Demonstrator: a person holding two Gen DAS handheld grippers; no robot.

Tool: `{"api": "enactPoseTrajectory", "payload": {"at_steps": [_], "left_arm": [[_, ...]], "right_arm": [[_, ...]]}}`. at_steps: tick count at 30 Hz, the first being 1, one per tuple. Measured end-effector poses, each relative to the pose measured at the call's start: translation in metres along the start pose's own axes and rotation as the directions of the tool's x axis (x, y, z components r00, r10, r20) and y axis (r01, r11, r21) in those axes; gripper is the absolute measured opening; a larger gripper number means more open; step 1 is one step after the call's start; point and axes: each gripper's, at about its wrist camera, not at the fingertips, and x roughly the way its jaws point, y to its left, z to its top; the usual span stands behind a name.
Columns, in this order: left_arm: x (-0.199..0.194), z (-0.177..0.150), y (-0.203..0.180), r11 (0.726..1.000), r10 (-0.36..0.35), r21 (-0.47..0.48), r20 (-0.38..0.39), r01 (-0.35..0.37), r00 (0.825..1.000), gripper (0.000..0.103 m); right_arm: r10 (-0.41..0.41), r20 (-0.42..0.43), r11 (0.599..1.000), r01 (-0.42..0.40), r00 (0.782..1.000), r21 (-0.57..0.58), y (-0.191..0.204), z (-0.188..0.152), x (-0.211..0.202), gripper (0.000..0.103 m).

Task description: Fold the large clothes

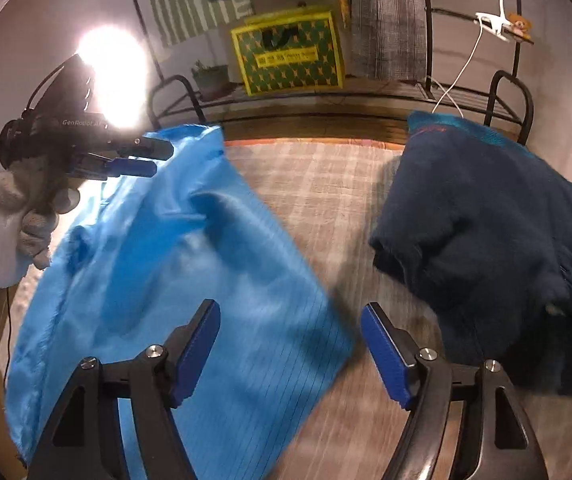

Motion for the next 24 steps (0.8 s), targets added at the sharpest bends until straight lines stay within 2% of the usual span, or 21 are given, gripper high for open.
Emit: {"api": "enactPoseTrajectory", "payload": {"at_steps": [1,2,3,4,5,6,8,9,10,12,13,15,18,19,24], "left_arm": [[0.007,0.004,0.004,1.000,0.000,0.000,-0.005,0.000,1.000,0.059],[0.013,0.007,0.008,1.000,-0.002,-0.003,-0.012,0.002,1.000,0.053],[0.017,0.010,0.011,1.000,-0.004,-0.008,-0.019,0.004,1.000,0.042],[0.020,0.011,0.015,1.000,-0.008,-0.013,-0.026,0.008,1.000,0.035],[0.022,0.012,0.019,1.000,-0.012,-0.017,-0.029,0.012,0.999,0.023],[0.023,0.014,0.023,1.000,-0.023,-0.018,-0.029,0.023,0.999,0.012],[0.024,0.017,0.029,0.999,-0.044,-0.010,-0.023,0.043,0.999,0.007],[0.022,0.018,0.032,0.999,-0.054,-0.007,-0.019,0.054,0.998,0.004],[0.022,0.018,0.034,0.998,-0.068,-0.004,-0.015,0.068,0.998,0.004],[0.018,0.018,0.039,0.994,-0.108,0.000,0.004,0.108,0.994,0.001],[0.016,0.018,0.042,0.993,-0.116,0.001,0.015,0.116,0.993,0.000],[0.011,0.020,0.049,0.990,-0.142,-0.013,0.043,0.143,0.989,0.000],[0.005,0.028,0.058,0.979,-0.194,-0.048,0.105,0.200,0.975,0.000],[0.005,0.031,0.059,0.979,-0.193,-0.043,0.121,0.199,0.974,0.000],[0.036,0.040,0.057,0.999,-0.048,-0.014,0.119,0.050,0.992,0.000]], "right_arm": [[0.000,-0.011,1.000,0.000,1.000,-0.001,-0.003,0.003,0.010,0.075],[0.001,-0.024,1.000,-0.001,1.000,-0.001,-0.005,0.006,0.020,0.075],[0.003,-0.033,1.000,-0.003,0.999,0.000,-0.007,0.007,0.027,0.075],[0.004,-0.042,1.000,-0.004,0.999,0.003,-0.009,0.009,0.033,0.075],[0.010,-0.050,1.000,-0.009,0.999,0.008,-0.012,0.011,0.039,0.075],[0.018,-0.056,1.000,-0.017,0.998,0.015,-0.015,0.012,0.044,0.072],[0.048,-0.071,0.998,-0.045,0.996,0.036,-0.021,0.013,0.052,0.063],[0.073,-0.081,0.996,-0.069,0.994,0.050,-0.024,0.012,0.056,0.054],[0.089,-0.088,0.995,-0.084,0.992,0.056,-0.026,0.011,0.059,0.041],[0.128,-0.105,0.990,-0.121,0.986,0.077,-0.029,0.008,0.062,0.025],[0.143,-0.101,0.987,-0.134,0.985,0.089,-0.030,0.006,0.062,0.012],[0.172,-0.089,0.978,-0.160,0.981,0.131,-0.034,0.004,0.059,0.000],[0.175,-0.026,0.972,-0.168,0.984,0.162,-0.039,0.006,0.045,0.000],[0.161,-0.014,0.973,-0.156,0.987,0.170,-0.041,0.007,0.043,0.000],[0.042,-0.076,0.990,-0.032,0.996,0.136,-0.035,0.006,0.057,0.000]]}}
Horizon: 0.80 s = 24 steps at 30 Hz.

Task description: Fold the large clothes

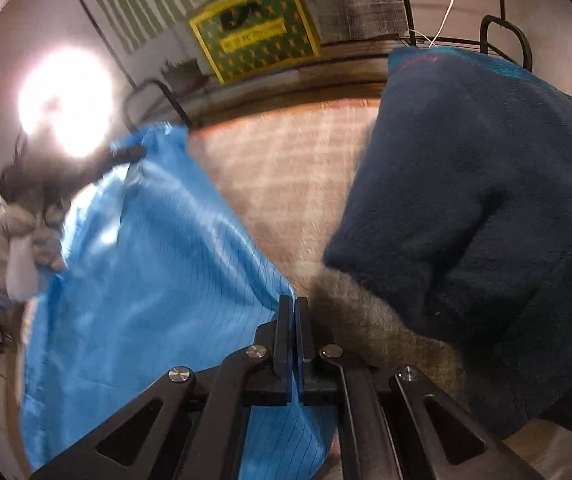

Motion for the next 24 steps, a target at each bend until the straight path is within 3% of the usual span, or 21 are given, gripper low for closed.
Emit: {"api": "enactPoseTrajectory", "payload": {"at_steps": [5,7,8,11,16,24], "left_arm": [[0.022,-0.002,-0.007,0.993,0.109,0.031,0.023,-0.109,0.994,0.000],[0.019,-0.001,-0.008,0.992,0.125,0.017,0.046,-0.126,0.991,0.000],[0.013,-0.001,-0.011,0.991,0.136,0.014,0.061,-0.137,0.989,0.000],[-0.008,-0.001,-0.014,0.989,0.146,0.022,0.084,-0.148,0.986,0.000],[-0.071,-0.008,-0.026,0.996,0.079,0.038,0.116,-0.084,0.990,0.000],[-0.195,-0.070,-0.066,0.986,0.003,0.161,0.165,-0.030,0.986,0.000]], "right_arm": [[-0.063,0.004,0.997,0.063,0.998,-0.037,0.008,0.001,0.002,0.002],[-0.088,0.018,0.996,0.088,0.996,-0.019,0.004,0.002,-0.007,0.039],[-0.078,0.036,0.997,0.079,0.996,-0.013,0.003,0.002,-0.014,0.042],[-0.013,0.088,1.000,0.013,0.996,0.007,0.001,-0.003,-0.043,0.042],[0.070,0.176,0.997,-0.073,0.982,0.010,0.010,-0.022,-0.101,0.042],[0.157,0.313,0.987,-0.156,0.937,-0.030,0.044,-0.077,-0.218,0.042]]}}
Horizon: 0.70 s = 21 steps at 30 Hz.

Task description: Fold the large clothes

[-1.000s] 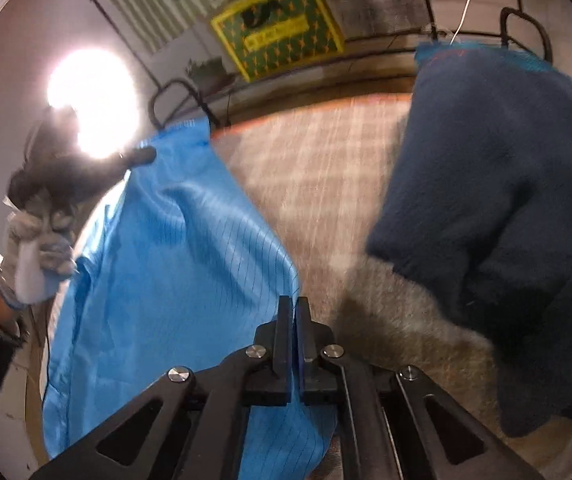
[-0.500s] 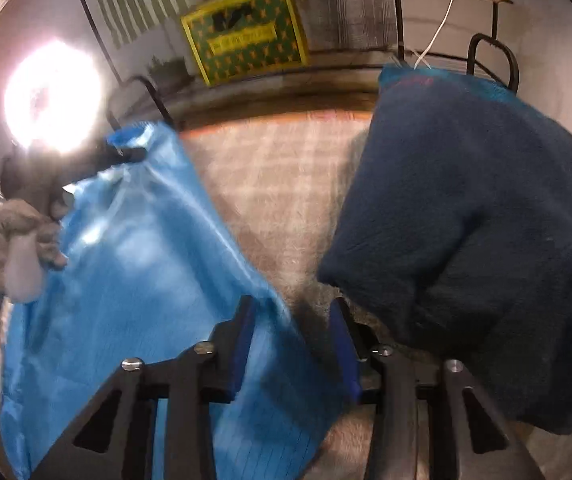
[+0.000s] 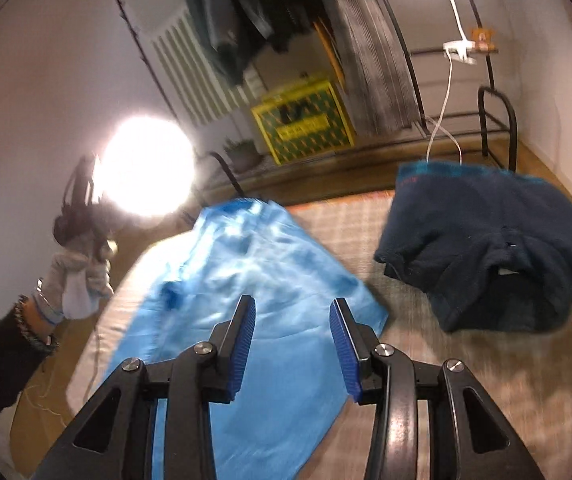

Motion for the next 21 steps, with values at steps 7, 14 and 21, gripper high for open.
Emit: {"api": "enactPoseTrajectory", "payload": {"at_steps": [7,14,21], "left_arm": [[-0.110,-0.063,-0.038,0.996,-0.031,0.083,0.023,0.029,0.999,0.000],[-0.206,-0.153,-0.058,0.993,-0.047,0.108,0.017,0.044,0.999,0.005],[-0.198,-0.235,-0.079,0.989,-0.089,0.115,-0.066,0.096,0.994,0.051]], "right_arm": [[0.034,0.095,0.998,-0.030,0.995,-0.049,0.047,-0.044,-0.123,0.045],[-0.010,0.112,0.994,0.021,0.994,-0.103,0.078,-0.111,-0.201,0.053],[-0.070,0.088,0.997,0.074,0.994,-0.038,0.084,-0.186,-0.202,0.059]]}}
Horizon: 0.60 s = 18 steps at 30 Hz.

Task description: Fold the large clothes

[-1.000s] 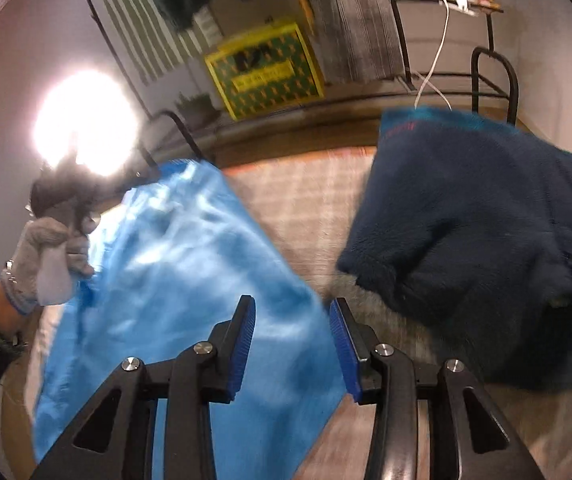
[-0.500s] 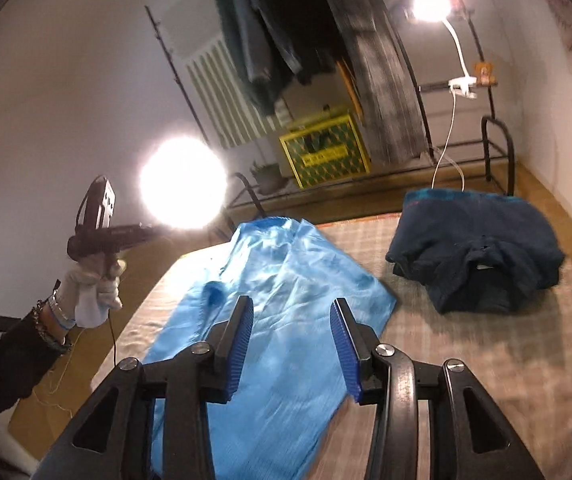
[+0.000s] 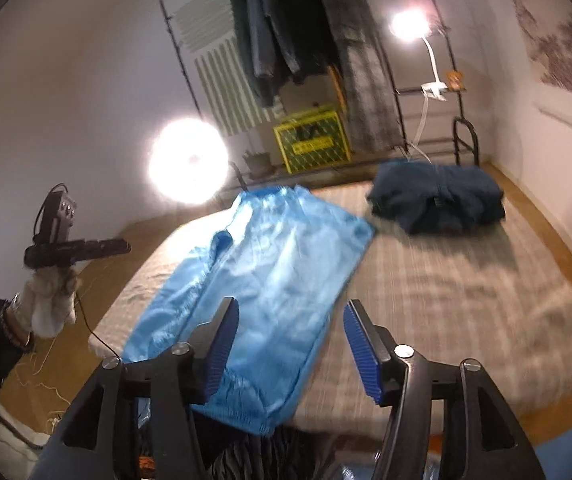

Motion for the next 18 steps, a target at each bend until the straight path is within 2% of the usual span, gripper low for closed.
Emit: {"api": "enactPoseTrajectory", "payload": {"at_steps": [4,5,7,9,12,14,18], "left_arm": [[0.058,-0.037,-0.012,0.996,-0.074,-0.053,-0.111,0.069,0.991,0.051],[0.076,-0.045,-0.013,0.993,-0.094,-0.081,-0.142,0.083,0.985,0.051],[0.105,-0.057,-0.014,0.989,-0.119,-0.114,-0.188,0.098,0.975,0.051],[0.130,-0.068,-0.014,0.985,-0.130,-0.142,-0.230,0.099,0.964,0.051],[0.151,-0.083,-0.010,0.978,-0.148,-0.185,-0.269,0.100,0.952,0.051],[0.157,-0.095,-0.012,0.980,-0.144,-0.178,-0.290,0.094,0.946,0.051],[0.158,-0.121,-0.023,0.967,-0.220,-0.196,-0.326,0.161,0.920,0.051]], "right_arm": [[-0.024,-0.068,0.999,0.025,0.997,0.027,0.003,-0.041,0.016,0.058],[-0.028,-0.084,0.999,0.031,0.996,0.038,0.003,-0.047,0.019,0.055],[-0.023,-0.119,0.997,0.031,0.993,0.069,0.001,-0.063,0.027,0.043],[-0.018,-0.140,0.994,0.034,0.990,0.109,-0.003,-0.077,0.031,0.041],[0.002,-0.162,0.988,0.024,0.987,0.154,-0.008,-0.090,0.036,0.040],[0.004,-0.180,0.987,0.024,0.984,0.157,-0.010,-0.097,0.041,0.040],[0.045,-0.223,0.985,-0.006,0.974,0.174,-0.011,-0.108,0.058,0.040]]}}
